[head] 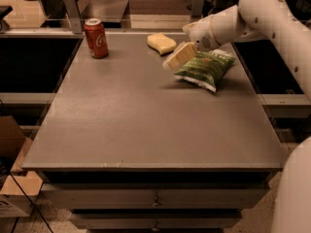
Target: Pick sponge
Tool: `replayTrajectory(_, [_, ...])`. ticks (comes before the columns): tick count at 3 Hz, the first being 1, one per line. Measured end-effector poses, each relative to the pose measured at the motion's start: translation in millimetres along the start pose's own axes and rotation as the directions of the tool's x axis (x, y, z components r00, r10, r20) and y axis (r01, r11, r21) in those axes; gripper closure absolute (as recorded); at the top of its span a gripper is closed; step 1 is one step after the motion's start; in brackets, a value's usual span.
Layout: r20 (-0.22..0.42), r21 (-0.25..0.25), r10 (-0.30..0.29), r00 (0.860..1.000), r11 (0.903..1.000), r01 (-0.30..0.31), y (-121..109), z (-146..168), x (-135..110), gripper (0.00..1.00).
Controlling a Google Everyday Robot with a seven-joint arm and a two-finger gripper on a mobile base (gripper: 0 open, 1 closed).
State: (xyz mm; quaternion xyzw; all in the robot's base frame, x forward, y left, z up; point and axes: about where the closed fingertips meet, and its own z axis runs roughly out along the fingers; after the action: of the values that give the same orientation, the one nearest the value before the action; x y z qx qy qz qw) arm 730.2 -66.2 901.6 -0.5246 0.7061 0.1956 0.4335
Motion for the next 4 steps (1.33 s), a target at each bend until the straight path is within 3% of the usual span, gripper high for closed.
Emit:
replayTrajectory(1, [0.082,0.033,0.075,0.994,0.9964,-0.078,-21,32,4,0.00])
replayTrajectory(2, [0.145,0.063,0.142,0.979,0.9863,-0.152,-37,58,2,0.00])
replayTrajectory(4, [0.170,0.137,0.251,0.953,0.9514,-0.276,-60,84,5,0.00])
